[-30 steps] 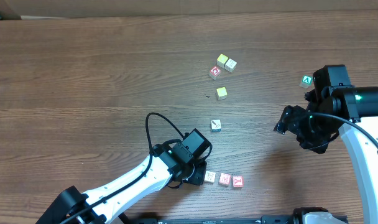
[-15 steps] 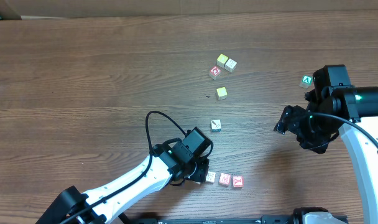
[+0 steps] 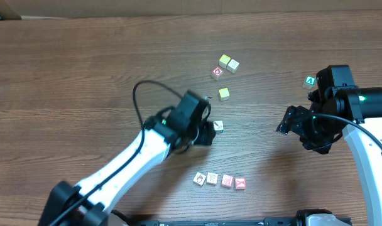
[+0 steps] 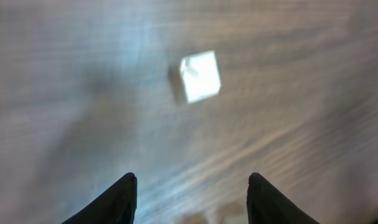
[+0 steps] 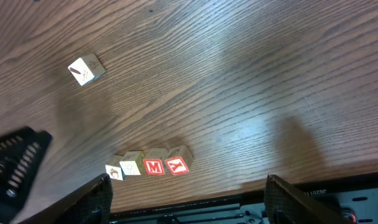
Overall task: Flip 5 blocks
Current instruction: 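Move the left gripper to the back cluster and grasp the yellow K block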
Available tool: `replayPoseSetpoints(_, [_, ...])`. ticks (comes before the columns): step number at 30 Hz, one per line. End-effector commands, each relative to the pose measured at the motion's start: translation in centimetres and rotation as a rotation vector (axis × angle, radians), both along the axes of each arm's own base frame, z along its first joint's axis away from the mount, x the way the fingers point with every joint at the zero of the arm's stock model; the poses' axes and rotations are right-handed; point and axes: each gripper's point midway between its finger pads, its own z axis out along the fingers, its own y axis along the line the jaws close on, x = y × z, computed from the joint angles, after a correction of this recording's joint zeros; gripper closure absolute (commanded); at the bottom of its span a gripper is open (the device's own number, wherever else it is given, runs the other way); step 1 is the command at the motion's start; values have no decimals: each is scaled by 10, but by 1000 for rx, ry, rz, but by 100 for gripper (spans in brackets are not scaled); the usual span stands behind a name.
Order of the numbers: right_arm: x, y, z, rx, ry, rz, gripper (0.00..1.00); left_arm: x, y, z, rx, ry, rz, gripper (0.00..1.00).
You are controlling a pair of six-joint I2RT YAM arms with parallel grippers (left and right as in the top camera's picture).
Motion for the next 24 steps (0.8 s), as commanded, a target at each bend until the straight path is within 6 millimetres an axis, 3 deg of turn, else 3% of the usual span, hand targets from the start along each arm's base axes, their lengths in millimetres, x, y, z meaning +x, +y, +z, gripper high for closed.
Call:
replayPoseSetpoints(1, [4, 1, 12, 10, -52, 5, 21, 19, -14, -8, 64, -14, -124, 47])
replayPoseSetpoints(4, [3, 1, 12, 9, -49, 5, 20, 30, -25, -21, 122, -4, -260, 42])
replayPoseSetpoints(7, [3, 1, 12, 9, -47, 6, 20, 37, -25, -35, 180, 58, -270, 35])
replayPoseSetpoints(16, [3, 1, 12, 8, -53, 20, 20, 39, -35, -81, 173, 232, -83, 42])
replayPoseSetpoints(22, [4, 1, 12, 8, -58, 24, 19, 40, -40, -90, 163, 249, -29, 45])
replayPoseSetpoints(24, [5, 1, 12, 8, -63, 27, 19, 40, -40, -91, 164, 252, -25, 53])
